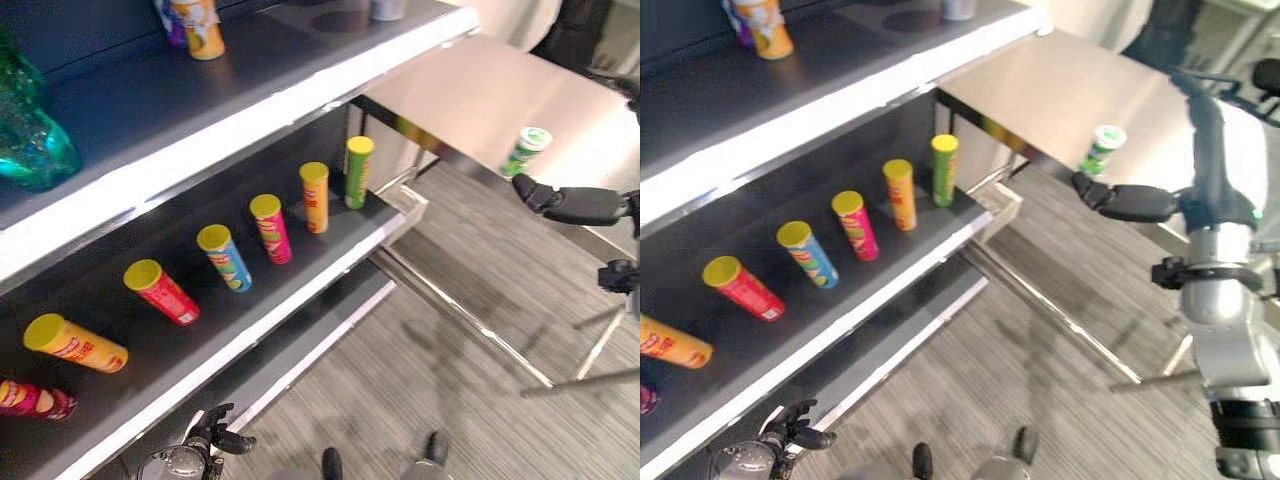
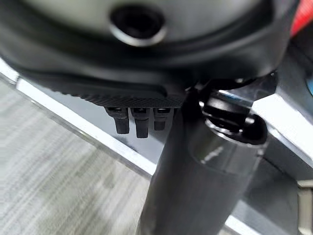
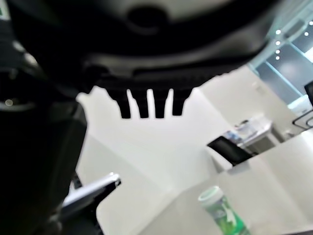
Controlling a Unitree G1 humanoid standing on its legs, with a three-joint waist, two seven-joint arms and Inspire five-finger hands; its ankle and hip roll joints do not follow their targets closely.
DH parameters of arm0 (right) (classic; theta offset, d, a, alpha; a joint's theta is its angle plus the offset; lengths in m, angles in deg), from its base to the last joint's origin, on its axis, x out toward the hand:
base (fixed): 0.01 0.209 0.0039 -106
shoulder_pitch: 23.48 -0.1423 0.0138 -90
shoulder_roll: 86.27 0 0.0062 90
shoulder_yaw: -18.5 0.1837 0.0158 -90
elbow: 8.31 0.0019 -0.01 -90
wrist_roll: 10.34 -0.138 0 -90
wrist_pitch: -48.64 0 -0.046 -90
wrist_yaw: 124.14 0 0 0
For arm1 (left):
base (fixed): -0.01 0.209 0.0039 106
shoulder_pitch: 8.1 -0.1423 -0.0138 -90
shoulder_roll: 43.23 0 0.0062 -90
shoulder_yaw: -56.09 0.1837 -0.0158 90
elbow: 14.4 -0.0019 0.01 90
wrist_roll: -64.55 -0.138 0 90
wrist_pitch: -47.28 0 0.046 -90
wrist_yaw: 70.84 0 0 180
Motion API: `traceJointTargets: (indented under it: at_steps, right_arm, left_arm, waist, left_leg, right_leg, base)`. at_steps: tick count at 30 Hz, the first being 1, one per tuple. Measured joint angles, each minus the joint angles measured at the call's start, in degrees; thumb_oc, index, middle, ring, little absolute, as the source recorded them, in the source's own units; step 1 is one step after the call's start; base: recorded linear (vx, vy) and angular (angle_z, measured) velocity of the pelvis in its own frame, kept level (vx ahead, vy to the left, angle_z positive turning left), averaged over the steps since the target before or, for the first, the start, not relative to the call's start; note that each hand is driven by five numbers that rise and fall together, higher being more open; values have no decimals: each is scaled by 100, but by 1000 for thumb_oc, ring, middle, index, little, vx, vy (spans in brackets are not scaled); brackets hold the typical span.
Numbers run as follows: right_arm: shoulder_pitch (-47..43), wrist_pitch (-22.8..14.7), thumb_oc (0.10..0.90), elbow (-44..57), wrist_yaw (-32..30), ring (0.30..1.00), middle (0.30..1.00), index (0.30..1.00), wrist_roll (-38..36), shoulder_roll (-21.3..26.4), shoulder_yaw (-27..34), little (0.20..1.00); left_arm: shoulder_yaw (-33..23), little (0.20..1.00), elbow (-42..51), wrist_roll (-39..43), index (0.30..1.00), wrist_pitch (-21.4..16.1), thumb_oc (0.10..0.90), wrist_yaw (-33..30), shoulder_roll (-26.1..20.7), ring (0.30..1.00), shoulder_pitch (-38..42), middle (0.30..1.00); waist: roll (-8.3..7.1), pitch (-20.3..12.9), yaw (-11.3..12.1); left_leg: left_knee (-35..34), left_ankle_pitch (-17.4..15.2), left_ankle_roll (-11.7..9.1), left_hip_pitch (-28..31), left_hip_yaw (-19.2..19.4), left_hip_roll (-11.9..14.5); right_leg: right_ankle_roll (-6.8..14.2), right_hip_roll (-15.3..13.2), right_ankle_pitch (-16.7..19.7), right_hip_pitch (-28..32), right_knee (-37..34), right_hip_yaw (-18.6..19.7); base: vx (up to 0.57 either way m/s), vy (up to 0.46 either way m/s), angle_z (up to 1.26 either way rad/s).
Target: Put the goods on the table back onto the shelves and tidy them up.
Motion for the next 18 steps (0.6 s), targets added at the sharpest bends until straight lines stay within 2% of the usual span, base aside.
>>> traceJointTargets:
  at_steps: [1,2,3,5,6,7,8,10,11,12,13,15,16,18]
  right_arm:
    - [135,2,800,8,0,900,900,900,30,-2,36,900]
    - [301,11,800,12,-4,900,900,900,59,-2,109,900]
    - [348,50,800,3,-4,900,900,900,60,-4,126,900]
    - [632,127,800,-92,-3,900,900,900,99,-7,200,900]
    - [674,133,800,-133,5,900,900,900,131,-23,198,900]
    - [670,117,800,-201,5,900,900,900,184,-71,206,900]
    - [658,104,800,-471,21,900,900,900,187,-76,121,900]
    - [480,101,800,-683,37,900,900,900,184,-51,101,900]
    - [474,169,800,-679,124,900,900,900,153,145,148,900]
    - [375,95,800,-638,126,900,900,900,85,175,307,900]
    - [293,75,800,-659,126,900,900,900,26,198,300,900]
    - [350,40,800,-746,148,900,900,900,-177,212,350,900]
    - [365,12,800,-818,148,900,900,900,-336,202,345,900]
    - [455,21,800,-898,217,900,900,900,-654,188,320,900]
  left_arm:
    - [-67,900,-20,-49,900,-2,800,6,30,900,-38,900]
    - [-115,900,-5,-91,900,-9,800,-2,54,900,-121,900]
    - [-132,900,11,-94,900,-10,800,-15,52,900,-185,900]
    - [-219,900,22,-96,900,-3,800,-33,34,900,-343,900]
    - [-239,900,35,-96,900,-8,800,-62,-23,900,-419,900]
    - [-297,900,5,-95,900,14,800,-98,-46,900,-498,900]
    - [-438,900,-1,-87,900,63,800,-102,-56,900,-671,900]
    - [-411,900,10,-82,900,104,800,-80,85,900,-790,900]
    - [-330,900,68,-74,900,97,800,18,133,900,-855,900]
    - [-308,900,96,7,900,95,800,27,147,900,-849,900]
    - [-308,900,113,30,900,95,800,29,163,900,-855,900]
    - [-308,900,99,101,900,91,800,30,206,900,-824,900]
    - [-272,900,95,140,900,97,800,23,221,900,-821,900]
    - [-258,900,180,144,900,94,800,23,162,900,-759,900]
  waist:
    - [-34,-18,-1]
    - [-92,-53,3]
    - [-152,-58,0]
    - [-416,-171,-6]
    - [-620,-270,48]
    - [-768,-298,64]
    - [-903,-400,270]
    - [-758,-444,246]
    - [-659,-503,204]
    - [-629,-518,219]
    - [-595,-525,226]
    - [-491,-562,153]
    - [-394,-571,126]
    - [-471,-505,54]
  left_leg:
    - [13,-27,-41,50,-85,-14]
    - [-2,-41,-63,111,-73,-44]
    - [-5,-41,-63,151,38,-48]
    - [4,-95,-134,279,-46,-55]
    - [-8,-176,-247,301,-9,-31]
    - [-54,-241,-341,396,-40,18]
    - [-91,-398,-537,550,14,632]
    - [-24,-393,-649,507,114,1206]
    - [1,-382,-772,460,204,1600]
    - [145,-296,-928,338,193,1883]
    - [247,-175,-1047,274,177,1962]
    - [722,-186,-1170,-24,160,2189]
    - [859,-89,-1288,-115,127,2251]
    - [1231,37,-1427,-413,147,2360]
  right_leg:
    - [123,88,320,-47,-94,274]
    - [78,142,561,-22,-257,442]
    - [-16,162,700,-65,-308,445]
    - [-107,183,774,-44,-87,663]
    - [-200,206,851,0,-47,808]
    - [-188,245,841,102,1,767]
    - [-283,824,310,321,6,513]
    - [-587,1369,142,427,24,247]
    - [-820,1780,40,521,-124,116]
    - [-1075,2066,57,528,-211,144]
    - [-1161,2162,-19,522,-206,94]
    - [-1329,2337,-121,629,-251,-28]
    - [-1418,2452,-189,644,-212,-81]
    - [-1504,2465,-209,690,-285,-236]
  base:
    - [108,-207,57]
    - [148,-279,50]
    - [147,-279,63]
    - [193,-331,65]
    - [226,-507,51]
    - [138,-524,25]
    - [124,-641,15]
    - [81,-480,20]
    - [77,-487,27]
    - [50,-375,10]
    - [45,-348,9]
    - [-12,-233,23]
    - [-32,-239,24]
    - [4,-154,35]
